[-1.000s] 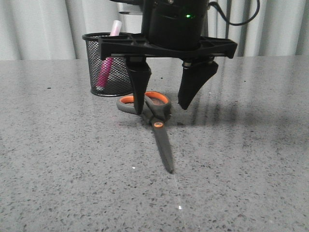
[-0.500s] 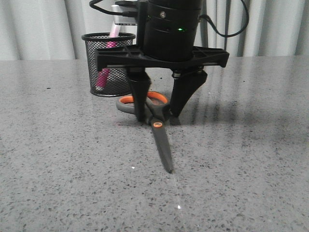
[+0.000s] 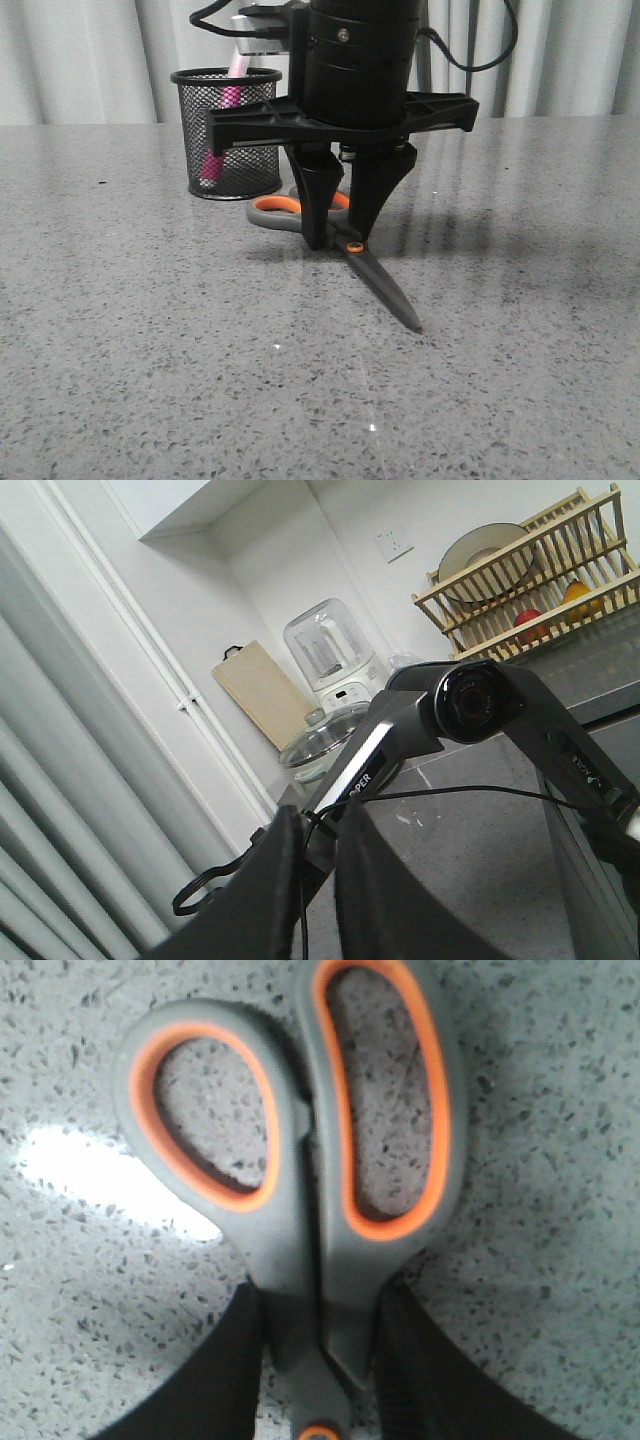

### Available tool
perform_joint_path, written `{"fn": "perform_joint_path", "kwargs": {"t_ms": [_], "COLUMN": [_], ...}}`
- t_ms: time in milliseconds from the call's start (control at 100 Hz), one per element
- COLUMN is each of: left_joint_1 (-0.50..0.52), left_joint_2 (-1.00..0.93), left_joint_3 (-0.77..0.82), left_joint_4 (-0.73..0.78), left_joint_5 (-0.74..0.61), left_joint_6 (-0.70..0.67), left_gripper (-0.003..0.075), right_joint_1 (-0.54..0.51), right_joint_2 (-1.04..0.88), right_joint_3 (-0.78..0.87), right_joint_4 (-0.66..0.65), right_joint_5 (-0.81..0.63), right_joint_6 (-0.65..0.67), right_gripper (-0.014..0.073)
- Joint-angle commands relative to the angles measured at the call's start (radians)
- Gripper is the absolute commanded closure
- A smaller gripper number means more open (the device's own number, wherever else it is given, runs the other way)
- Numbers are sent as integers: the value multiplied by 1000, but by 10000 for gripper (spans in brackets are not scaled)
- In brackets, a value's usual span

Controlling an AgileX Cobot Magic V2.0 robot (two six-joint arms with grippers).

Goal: Put pen and scissors into bin
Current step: 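Lower the right gripper over the scissors handles and grasp them, then lift the scissors with the right gripper and insert blades into the mesh cup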

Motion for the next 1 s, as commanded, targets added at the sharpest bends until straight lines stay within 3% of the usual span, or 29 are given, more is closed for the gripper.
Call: {"fn": "perform_joint_path", "kwargs": {"t_ms": [0, 320, 470, 570, 730, 990], "left_joint_1": [-7, -7, -7, -7, -7, -7], "left_joint_2": [8, 8, 8, 8, 8, 8], "left_joint_3": [-21, -21, -21, -21, -21, -21], "left_joint_4": [-62, -62, -62, -62, -60, -33], "left_joint_5": [-33, -5, -11, -17, -34, -30], "left_joint_6": [-12, -12, -12, -12, -12, -14], "left_gripper": [657, 657, 657, 657, 657, 657], "right_joint_1": [-4, -4, -4, -4, -4, -10], "right_joint_2": [-24, -168, -306, -390, -435, -302], "right_joint_3": [-16, -18, -18, -18, -18, -18], "right_joint_4": [-63, -205, -242, -242, -288, -475], "right_joint_5": [54, 143, 88, -89, -506, -1114], "right_joint_6": [-2, -4, -4, 3, 3, 3], "right_gripper": [662, 662, 662, 662, 662, 662]}}
